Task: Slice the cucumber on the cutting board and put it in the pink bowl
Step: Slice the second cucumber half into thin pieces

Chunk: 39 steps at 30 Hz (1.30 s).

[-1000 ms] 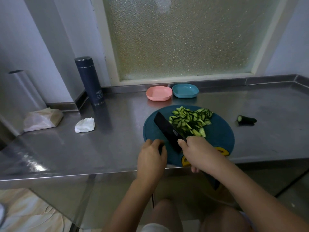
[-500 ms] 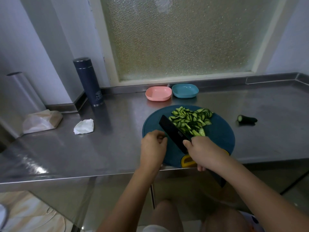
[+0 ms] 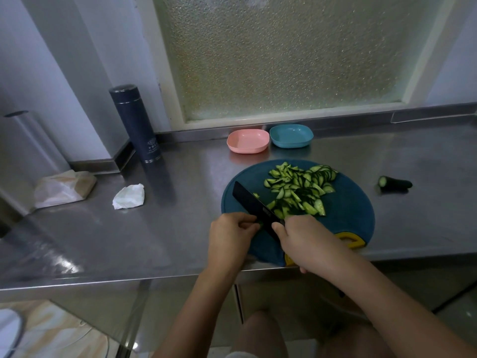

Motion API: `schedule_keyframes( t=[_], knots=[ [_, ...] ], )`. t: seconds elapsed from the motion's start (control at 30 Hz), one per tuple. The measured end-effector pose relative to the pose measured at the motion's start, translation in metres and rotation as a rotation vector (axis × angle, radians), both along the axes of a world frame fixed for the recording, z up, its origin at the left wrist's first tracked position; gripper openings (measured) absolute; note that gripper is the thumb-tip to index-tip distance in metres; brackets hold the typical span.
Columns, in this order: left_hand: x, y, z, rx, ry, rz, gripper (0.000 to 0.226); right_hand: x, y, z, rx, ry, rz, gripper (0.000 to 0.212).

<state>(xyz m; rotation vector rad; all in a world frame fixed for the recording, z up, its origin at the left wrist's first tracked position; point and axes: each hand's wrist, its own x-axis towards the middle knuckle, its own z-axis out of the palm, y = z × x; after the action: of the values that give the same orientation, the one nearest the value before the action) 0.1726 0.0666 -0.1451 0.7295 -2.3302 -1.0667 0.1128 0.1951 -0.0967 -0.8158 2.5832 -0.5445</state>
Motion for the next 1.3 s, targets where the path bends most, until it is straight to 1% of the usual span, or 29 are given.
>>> schedule_keyframes(
  t=[0.07,0.2,0.27,0.33,0.5,0.57,0.7,0.83,1.0,1.3],
  knots=[
    [0.001,-0.001,-0.003,-0.045,0.027,0.012,0.019,-0.003,-0.002,-0.001,-0.020,0.039,0.020,0.043],
    [0.002,-0.001,-0.012,-0.220,0.087,0.012,0.021,-0.005,-0.004,-0.006,-0.020,0.105,0.046,0.041],
    [0.002,-0.002,-0.014,-0.211,0.103,0.009,0.021,-0.005,-0.005,-0.006,-0.014,0.130,0.048,0.040],
    [0.001,-0.004,-0.014,-0.170,0.099,0.009,0.019,-0.004,-0.006,-0.005,-0.009,0.112,0.041,0.039],
    [-0.001,-0.006,-0.016,-0.087,0.085,0.015,0.013,-0.003,-0.004,0.003,0.015,-0.056,-0.004,0.044],
    [0.000,-0.006,-0.016,-0.078,0.081,0.015,0.012,-0.002,-0.001,0.006,0.001,-0.070,-0.012,0.042],
    [0.001,-0.006,-0.016,-0.055,0.077,0.010,0.012,0.000,-0.001,0.010,-0.041,-0.046,-0.014,0.038],
    [0.002,-0.005,-0.016,-0.057,0.080,0.013,0.013,0.002,-0.004,0.012,-0.025,-0.044,-0.023,0.041],
    [0.002,-0.004,-0.016,-0.049,0.091,0.011,0.013,0.001,-0.011,0.011,0.034,0.012,-0.006,0.046],
    [0.002,-0.002,-0.017,-0.142,0.091,0.012,0.014,-0.002,-0.011,0.000,-0.026,0.112,0.016,0.040]
  ],
)
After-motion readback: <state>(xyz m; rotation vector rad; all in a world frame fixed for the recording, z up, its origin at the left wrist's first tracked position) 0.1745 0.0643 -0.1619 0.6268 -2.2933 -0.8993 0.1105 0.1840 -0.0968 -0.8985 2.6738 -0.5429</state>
